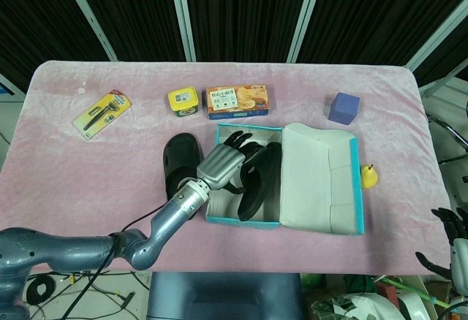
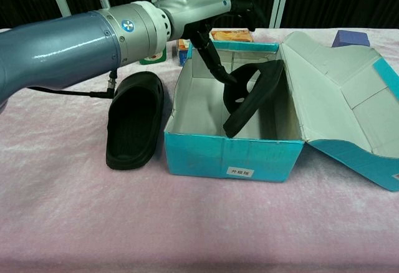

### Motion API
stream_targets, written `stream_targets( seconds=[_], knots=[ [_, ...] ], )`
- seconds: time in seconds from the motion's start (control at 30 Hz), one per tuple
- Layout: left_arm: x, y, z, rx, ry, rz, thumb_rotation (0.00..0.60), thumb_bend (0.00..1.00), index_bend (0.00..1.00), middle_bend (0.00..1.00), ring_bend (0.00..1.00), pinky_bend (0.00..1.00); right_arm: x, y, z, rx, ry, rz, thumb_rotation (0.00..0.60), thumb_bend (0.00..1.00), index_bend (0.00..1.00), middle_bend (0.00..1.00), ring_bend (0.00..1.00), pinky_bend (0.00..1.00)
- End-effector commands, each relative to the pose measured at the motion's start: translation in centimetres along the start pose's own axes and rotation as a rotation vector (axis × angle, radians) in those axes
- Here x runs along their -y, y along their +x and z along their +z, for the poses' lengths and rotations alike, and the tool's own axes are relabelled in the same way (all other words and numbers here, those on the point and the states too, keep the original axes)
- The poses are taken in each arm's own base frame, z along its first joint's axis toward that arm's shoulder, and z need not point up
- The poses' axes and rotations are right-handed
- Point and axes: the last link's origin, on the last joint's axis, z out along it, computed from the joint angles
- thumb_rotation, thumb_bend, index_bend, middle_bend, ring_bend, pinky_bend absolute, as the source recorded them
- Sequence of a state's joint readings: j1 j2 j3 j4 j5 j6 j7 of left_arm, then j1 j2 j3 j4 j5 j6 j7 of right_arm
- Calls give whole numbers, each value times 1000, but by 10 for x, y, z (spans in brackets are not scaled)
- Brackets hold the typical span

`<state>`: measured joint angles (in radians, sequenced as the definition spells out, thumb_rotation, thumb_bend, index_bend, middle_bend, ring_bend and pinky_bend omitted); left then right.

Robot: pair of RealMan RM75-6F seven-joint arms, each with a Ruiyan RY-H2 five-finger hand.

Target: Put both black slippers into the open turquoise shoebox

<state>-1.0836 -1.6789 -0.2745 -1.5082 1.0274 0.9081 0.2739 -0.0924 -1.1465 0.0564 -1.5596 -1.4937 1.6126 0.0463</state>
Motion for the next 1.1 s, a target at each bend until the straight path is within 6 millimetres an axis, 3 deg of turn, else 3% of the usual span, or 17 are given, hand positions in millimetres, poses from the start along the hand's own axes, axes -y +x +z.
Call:
stream_targets(
  seconds=[0.03,0.3,0.5,0.73,1.1],
  knots=[
    [-14,-3,-6,55,-54,-63,600,0,179,209,46,0,0,0,0,0,-2,1,600,12,218,171,76,200],
    [-31,-8,-35,96,-159,-96,600,0,195,216,52,0,-1,-2,-1,5,-6,3,600,11,218,171,76,200],
    [-35,-13,-44,90,-177,-71,600,0,195,210,52,0,-1,-4,0,8,-2,4,600,12,218,171,76,200],
    [-31,-18,-39,63,-152,-27,600,0,195,210,52,0,-3,-4,-1,12,-10,6,600,12,218,171,76,200],
    [-25,-28,-14,-14,-76,4,600,0,186,210,52,0,-4,-5,-2,14,-18,7,600,11,218,171,75,200]
  ],
)
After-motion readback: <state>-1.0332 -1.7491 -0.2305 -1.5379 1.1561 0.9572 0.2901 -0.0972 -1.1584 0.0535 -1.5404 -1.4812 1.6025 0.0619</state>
